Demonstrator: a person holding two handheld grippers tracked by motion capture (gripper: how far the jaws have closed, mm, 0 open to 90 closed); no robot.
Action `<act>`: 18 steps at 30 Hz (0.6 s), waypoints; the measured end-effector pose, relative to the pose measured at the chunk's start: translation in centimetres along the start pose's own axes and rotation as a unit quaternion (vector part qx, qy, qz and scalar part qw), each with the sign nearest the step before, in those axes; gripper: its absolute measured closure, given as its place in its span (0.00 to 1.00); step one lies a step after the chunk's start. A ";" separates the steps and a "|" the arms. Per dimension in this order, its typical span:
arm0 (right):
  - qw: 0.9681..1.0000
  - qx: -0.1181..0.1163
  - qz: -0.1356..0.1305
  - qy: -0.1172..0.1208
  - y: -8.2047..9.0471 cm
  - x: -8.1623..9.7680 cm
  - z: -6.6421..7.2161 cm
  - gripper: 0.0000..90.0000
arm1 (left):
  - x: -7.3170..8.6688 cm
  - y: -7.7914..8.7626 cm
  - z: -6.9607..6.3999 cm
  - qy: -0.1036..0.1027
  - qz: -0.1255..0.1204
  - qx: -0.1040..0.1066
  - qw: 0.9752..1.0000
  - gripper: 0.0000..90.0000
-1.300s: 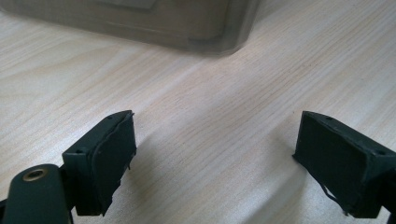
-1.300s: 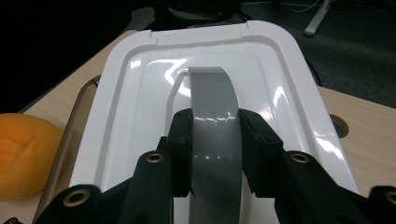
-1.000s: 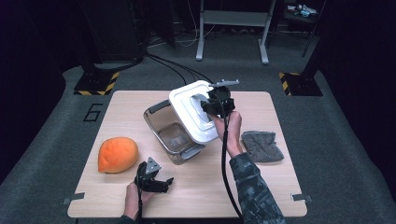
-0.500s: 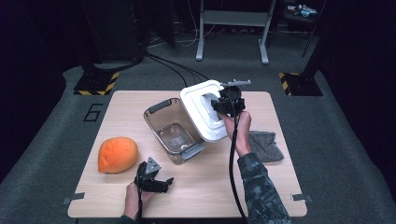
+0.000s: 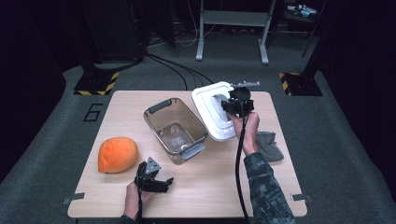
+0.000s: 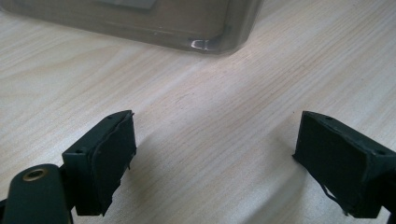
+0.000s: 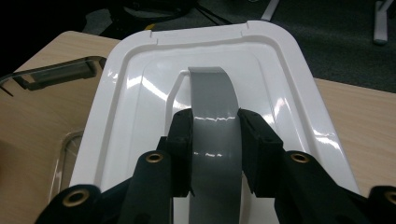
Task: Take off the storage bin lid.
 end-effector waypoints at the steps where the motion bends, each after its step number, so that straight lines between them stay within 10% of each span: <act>1: 1.000 0.002 0.001 0.004 -0.1 0.1 -0.2 0.74 | 0.0 0.0 0.0 0.000 0.000 0.000 1.000 0.13; 18: 0.999 0.030 0.020 -0.015 -2.4 1.8 -2.1 0.74 | 0.0 0.0 0.0 0.002 -0.001 -0.001 1.000 0.13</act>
Point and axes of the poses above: each handheld gripper's, and its own axes: y roughly backward along the jaws, x roughly out of its underside, z roughly to its left, the point moved 4 cm from there along -y, roughly forward along the jaws, and after that the axes turned 7 degrees about -y, right-handed, at the moved point
